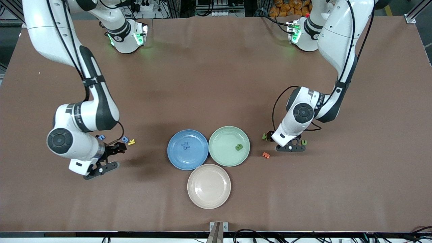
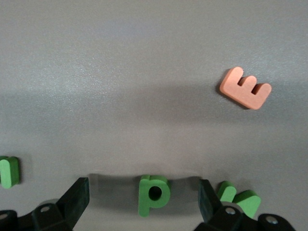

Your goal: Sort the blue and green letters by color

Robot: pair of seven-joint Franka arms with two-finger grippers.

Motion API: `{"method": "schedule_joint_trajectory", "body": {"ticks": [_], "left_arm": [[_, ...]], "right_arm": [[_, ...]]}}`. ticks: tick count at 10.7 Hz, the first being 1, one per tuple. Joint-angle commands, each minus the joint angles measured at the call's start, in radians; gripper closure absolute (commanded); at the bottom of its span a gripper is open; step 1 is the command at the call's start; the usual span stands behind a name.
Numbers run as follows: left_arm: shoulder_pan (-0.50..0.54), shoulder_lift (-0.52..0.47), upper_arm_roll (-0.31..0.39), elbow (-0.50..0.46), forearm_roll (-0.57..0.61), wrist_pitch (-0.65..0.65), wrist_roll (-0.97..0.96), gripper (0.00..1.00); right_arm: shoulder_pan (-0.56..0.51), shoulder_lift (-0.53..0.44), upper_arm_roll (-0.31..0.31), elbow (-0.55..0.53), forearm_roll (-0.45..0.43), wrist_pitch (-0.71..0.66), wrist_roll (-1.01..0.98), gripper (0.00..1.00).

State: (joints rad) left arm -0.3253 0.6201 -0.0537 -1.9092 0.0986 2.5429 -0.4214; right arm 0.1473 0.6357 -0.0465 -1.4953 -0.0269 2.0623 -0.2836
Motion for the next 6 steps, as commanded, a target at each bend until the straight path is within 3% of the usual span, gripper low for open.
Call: {"method": "schedule_joint_trajectory", "body": {"ticks": [1, 4, 5, 6], "left_arm": [[0.003, 0.007, 0.000, 0.012, 0.024, 0.002, 0.013, 0.00], [0.005, 0.007, 0.000, 0.013, 0.024, 0.002, 0.012, 0.00], [0.005, 0.007, 0.000, 0.015, 0.015, 0.002, -0.002, 0.79], [0.017, 0.004, 0.000, 0.016, 0.009, 0.002, -0.010, 1.00]], "right_arm": [[-0.078, -0.040, 0.016, -0.080, -0.024, 0.057, 0.000, 0.00], [-0.116, -0.102, 0.004, -0.244, -0.024, 0.227, 0.001, 0.00], [-0.130, -0.111, -0.001, -0.278, -0.024, 0.252, 0.001, 0.00], [-0.150, -0.132, -0.001, -0.322, -0.024, 0.287, 0.001, 0.00]]}}
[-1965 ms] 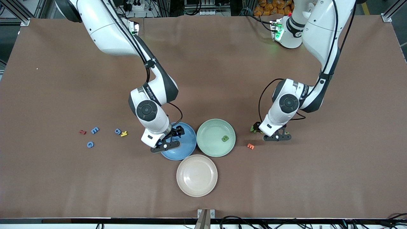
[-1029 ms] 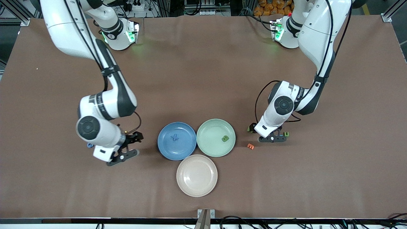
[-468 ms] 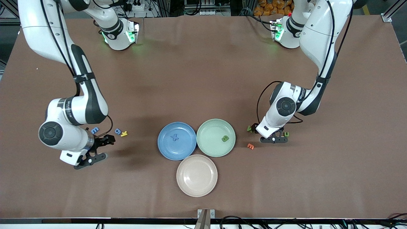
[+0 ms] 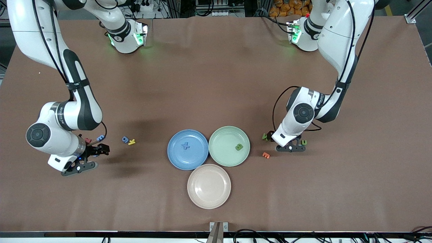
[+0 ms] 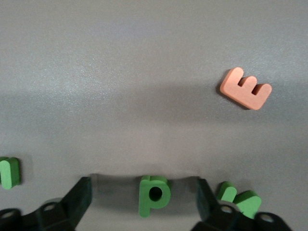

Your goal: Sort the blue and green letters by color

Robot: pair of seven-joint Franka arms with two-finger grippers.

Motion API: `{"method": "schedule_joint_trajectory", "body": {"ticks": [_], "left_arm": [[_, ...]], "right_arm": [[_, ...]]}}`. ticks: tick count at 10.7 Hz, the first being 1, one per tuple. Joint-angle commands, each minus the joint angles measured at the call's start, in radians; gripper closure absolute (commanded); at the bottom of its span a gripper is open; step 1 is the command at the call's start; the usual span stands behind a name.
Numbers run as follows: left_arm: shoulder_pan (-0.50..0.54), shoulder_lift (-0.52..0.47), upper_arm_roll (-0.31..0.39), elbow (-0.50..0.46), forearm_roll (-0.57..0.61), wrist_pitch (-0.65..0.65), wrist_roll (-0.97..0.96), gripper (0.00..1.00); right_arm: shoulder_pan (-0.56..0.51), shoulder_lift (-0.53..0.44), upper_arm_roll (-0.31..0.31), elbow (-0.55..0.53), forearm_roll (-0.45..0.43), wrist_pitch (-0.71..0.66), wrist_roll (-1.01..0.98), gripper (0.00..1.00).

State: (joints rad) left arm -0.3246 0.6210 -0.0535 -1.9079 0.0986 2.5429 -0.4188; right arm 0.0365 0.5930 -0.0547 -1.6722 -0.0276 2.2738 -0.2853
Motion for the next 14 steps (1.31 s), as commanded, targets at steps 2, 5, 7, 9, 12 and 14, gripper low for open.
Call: {"method": "schedule_joint_trajectory", "body": {"ticks": [2, 5, 7, 9, 12, 14], "left_arm": [[0.012, 0.003, 0.000, 0.015, 0.009, 0.002, -0.040, 1.00], [0.009, 0.005, 0.000, 0.015, 0.009, 0.002, -0.044, 1.00], [0.009, 0.002, -0.002, 0.027, 0.007, 0.002, -0.045, 1.00], [0.006, -0.007, -0.003, 0.064, 0.007, -0.004, -0.092, 1.00], [-0.011, -0.007, -0.006, 0.173, -0.043, -0.087, -0.162, 1.00], [-0.051, 0.012, -0.005, 0.226, -0.085, -0.089, -0.230, 1.00]], "right_arm": [[-0.081, -0.140, 0.007, -0.271, -0.023, 0.206, 0.005, 0.00], [-0.122, -0.200, 0.007, -0.420, -0.021, 0.318, 0.131, 0.00], [-0.121, -0.231, 0.006, -0.460, -0.021, 0.313, 0.288, 0.00], [-0.121, -0.243, 0.004, -0.491, -0.023, 0.314, 0.411, 0.00], [-0.098, -0.248, 0.004, -0.509, -0.026, 0.309, 0.666, 0.00], [-0.070, -0.248, 0.003, -0.500, -0.073, 0.242, 0.887, 0.00]]}}
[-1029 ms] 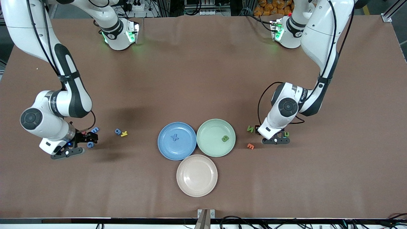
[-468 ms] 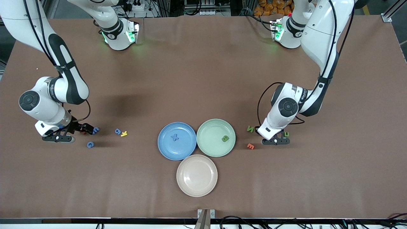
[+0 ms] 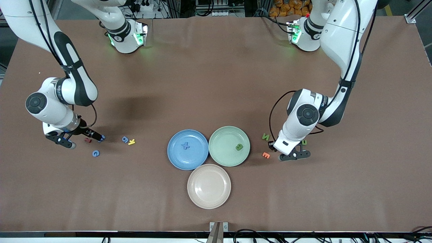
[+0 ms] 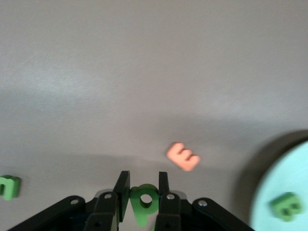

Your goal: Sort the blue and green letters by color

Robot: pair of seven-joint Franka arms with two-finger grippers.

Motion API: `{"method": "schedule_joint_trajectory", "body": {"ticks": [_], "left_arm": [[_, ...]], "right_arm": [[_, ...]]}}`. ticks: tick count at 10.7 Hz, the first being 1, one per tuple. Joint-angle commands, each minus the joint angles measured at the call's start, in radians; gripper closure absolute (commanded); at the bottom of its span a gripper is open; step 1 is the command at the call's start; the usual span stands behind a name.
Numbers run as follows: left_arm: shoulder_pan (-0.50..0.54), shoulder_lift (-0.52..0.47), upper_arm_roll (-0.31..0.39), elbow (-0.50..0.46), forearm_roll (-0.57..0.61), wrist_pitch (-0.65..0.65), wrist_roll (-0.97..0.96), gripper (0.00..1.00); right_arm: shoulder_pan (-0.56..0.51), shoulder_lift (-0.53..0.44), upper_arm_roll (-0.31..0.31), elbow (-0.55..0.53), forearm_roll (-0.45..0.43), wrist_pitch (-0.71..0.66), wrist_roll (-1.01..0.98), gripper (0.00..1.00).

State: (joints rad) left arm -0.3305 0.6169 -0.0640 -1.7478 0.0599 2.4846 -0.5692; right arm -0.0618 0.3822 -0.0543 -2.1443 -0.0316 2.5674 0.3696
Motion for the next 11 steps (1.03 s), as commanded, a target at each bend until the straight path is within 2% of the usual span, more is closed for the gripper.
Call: {"method": "schedule_joint_trajectory", "body": {"ticks": [1, 3, 4, 7, 8, 9, 10, 11], "left_arm": [[-0.062, 0.032, 0.006, 0.098, -0.046, -0.030, -0.124, 1.00], [-0.106, 0.070, 0.006, 0.140, -0.046, -0.030, -0.231, 1.00], [-0.146, 0.095, 0.007, 0.180, -0.043, -0.029, -0.286, 1.00], [-0.229, 0.156, 0.021, 0.257, -0.032, -0.024, -0.414, 1.00], [-0.260, 0.158, 0.045, 0.255, -0.026, -0.024, -0.428, 1.00], [-0.262, 0.156, 0.047, 0.255, -0.023, -0.024, -0.426, 0.45], [-0.263, 0.152, 0.049, 0.249, 0.015, -0.027, -0.426, 0.00], [-0.259, 0.144, 0.049, 0.246, 0.037, -0.039, -0.425, 0.00]], "right_arm": [[0.031, -0.036, 0.005, -0.016, -0.136, -0.073, 0.320, 0.00], [0.042, -0.028, 0.010, 0.030, -0.241, -0.162, 0.534, 0.00], [0.043, -0.026, 0.011, 0.043, -0.258, -0.179, 0.578, 0.00], [0.039, -0.017, 0.013, 0.063, -0.255, -0.155, 0.617, 0.00], [0.039, -0.005, 0.013, 0.061, -0.252, -0.124, 0.629, 0.00], [0.033, 0.013, 0.011, 0.058, -0.252, -0.074, 0.646, 0.00], [0.033, 0.039, 0.011, 0.057, -0.252, -0.028, 0.652, 0.00], [0.033, 0.052, 0.011, 0.054, -0.252, -0.007, 0.660, 0.00]]}}
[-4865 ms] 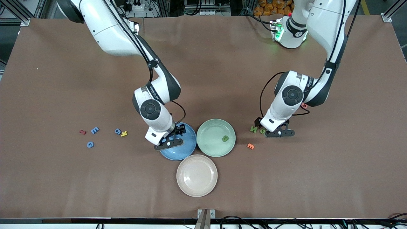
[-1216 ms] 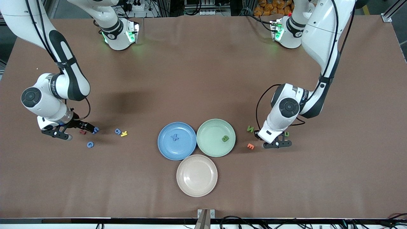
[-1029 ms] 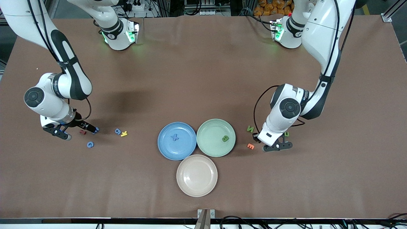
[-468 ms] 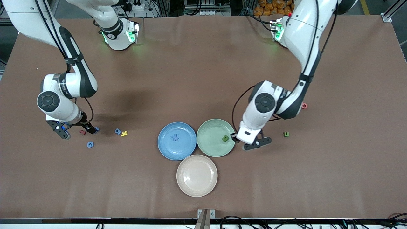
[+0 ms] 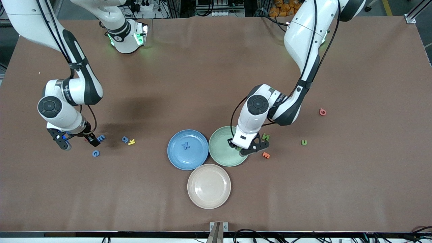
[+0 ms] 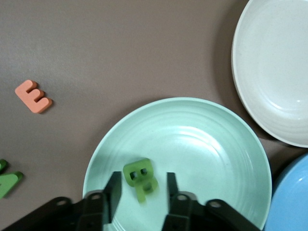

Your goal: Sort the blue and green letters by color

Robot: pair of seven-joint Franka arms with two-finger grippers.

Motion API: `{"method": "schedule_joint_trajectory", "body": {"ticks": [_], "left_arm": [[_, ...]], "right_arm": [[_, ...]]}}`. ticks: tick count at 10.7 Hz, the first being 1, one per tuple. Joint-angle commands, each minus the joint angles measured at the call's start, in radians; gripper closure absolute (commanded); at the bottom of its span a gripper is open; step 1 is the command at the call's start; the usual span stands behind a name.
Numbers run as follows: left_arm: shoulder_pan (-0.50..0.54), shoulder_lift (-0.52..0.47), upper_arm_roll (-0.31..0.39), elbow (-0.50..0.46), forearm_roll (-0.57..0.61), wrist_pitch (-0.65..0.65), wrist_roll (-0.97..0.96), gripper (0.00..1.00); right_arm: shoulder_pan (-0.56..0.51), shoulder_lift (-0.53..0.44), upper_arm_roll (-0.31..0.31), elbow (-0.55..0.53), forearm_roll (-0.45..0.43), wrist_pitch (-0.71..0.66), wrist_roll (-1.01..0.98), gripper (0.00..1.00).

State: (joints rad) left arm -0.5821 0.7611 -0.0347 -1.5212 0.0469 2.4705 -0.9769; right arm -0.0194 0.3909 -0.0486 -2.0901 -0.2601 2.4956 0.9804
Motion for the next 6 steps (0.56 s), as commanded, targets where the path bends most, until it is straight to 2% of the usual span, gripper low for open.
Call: {"method": "schedule_joint_trajectory", "body": {"ticks": [1, 4, 6], "left_arm": [[-0.001, -0.006, 0.019, 0.021, 0.050, -0.060, -0.013, 0.00], [0.046, -0.029, 0.019, 0.007, 0.059, -0.168, 0.059, 0.00], [0.106, -0.049, 0.015, -0.022, 0.053, -0.179, 0.029, 0.00]], "right_arm": [[-0.011, 0.058, 0.006, 0.002, -0.024, 0.087, 0.050, 0.00], [-0.016, 0.103, 0.006, 0.002, -0.024, 0.164, 0.050, 0.00], [-0.028, 0.112, 0.006, -0.001, -0.024, 0.166, 0.050, 0.00]]}}
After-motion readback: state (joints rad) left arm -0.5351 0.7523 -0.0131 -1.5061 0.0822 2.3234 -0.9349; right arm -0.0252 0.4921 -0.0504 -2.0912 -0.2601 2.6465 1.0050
